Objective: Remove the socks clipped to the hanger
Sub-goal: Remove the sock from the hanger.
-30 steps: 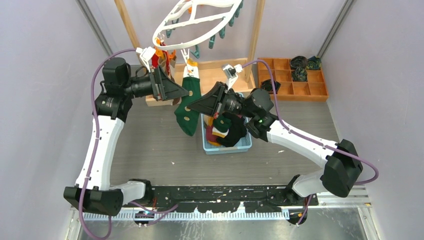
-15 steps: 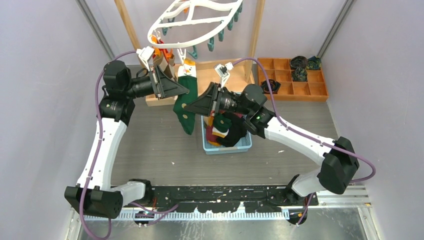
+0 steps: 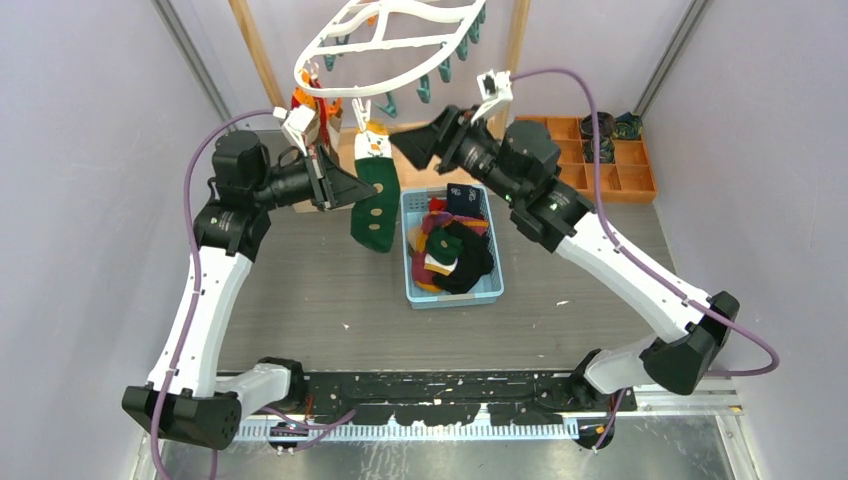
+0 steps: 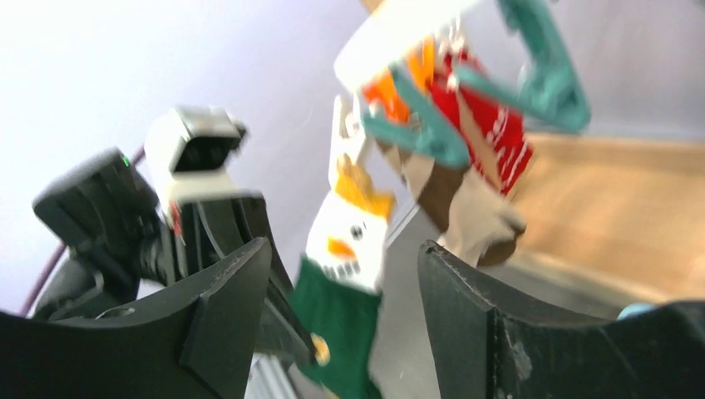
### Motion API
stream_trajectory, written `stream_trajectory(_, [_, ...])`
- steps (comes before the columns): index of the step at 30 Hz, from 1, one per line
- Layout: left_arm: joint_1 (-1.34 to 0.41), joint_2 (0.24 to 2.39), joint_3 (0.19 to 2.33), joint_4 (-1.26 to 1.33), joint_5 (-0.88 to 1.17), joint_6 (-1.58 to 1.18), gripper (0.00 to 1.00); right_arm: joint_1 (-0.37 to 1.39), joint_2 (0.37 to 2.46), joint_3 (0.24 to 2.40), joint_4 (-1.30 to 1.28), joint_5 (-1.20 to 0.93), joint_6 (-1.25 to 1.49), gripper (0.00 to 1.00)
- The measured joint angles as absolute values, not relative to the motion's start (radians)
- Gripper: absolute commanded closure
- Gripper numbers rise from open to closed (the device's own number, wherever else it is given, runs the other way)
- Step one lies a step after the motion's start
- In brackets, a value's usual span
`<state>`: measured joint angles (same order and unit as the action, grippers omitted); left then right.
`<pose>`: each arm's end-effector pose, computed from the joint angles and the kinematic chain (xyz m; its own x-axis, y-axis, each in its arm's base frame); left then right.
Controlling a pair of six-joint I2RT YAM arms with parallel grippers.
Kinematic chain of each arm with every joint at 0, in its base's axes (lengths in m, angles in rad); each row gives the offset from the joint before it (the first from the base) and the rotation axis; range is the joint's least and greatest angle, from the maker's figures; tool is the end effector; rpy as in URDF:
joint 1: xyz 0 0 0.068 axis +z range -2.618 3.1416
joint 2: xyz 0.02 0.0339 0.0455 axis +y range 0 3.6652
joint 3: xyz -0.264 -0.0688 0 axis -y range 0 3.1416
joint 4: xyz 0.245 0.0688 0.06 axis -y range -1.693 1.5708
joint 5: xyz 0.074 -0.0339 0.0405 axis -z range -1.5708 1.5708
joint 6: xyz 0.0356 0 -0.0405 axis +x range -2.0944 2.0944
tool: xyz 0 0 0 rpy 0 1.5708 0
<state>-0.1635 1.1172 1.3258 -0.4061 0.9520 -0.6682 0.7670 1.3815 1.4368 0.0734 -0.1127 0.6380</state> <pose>0.2167 -0.0651 0.4417 -0.6987 -0.2490 -0.6706 0.5728 0.3670 -0.7330 0.2277 0.2250 0.4603 -0.3843 0.4515 -0.8052 -0.6735 0.4595 0.5791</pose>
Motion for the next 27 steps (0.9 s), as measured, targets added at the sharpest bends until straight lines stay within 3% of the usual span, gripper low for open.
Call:
stream_trajectory(6, [-0.209, 1.143, 1.384, -0.545, 0.874, -0.538, 1.00, 0.784, 1.513, 1.730, -0.038, -0.005, 0.543, 0.28])
stream_trajectory(7, [-0.211, 1.144, 1.392, -0.556, 0.870, -0.525, 1.00, 0.784, 1.537, 1.758, -0.049, -0.004, 0.537, 0.24])
stream_trajectory(8, [-0.213, 1.144, 1.399, -0.568, 0.863, -0.509, 1.00, 0.785, 1.565, 1.786, -0.065, -0.009, 0.532, 0.09])
stream_trajectory(9, [-0.214, 1.144, 1.407, -0.580, 0.858, -0.491, 1.00, 0.785, 1.584, 1.798, -0.075, -0.014, 0.531, 0.02])
stream_trajectory(10, [-0.215, 1.144, 1.409, -0.584, 0.854, -0.482, 1.00, 0.786, 1.604, 1.803, -0.086, -0.020, 0.531, 0.01])
stream_trajectory(15, [-0.215, 1.143, 1.411, -0.607, 0.828, -0.443, 1.00, 0.812, 1.662, 1.810, -0.149, -0.019, 0.503, 0.01])
stream_trajectory(24, [-0.216, 1.145, 1.412, -0.620, 0.802, -0.434, 1.00, 0.853, 1.720, 1.901, -0.174, -0.004, 0.492, 0.22])
stream_trajectory(27, [-0.216, 1.145, 1.412, -0.622, 0.793, -0.432, 1.00, 0.854, 1.741, 1.931, -0.165, 0.014, 0.485, 0.25])
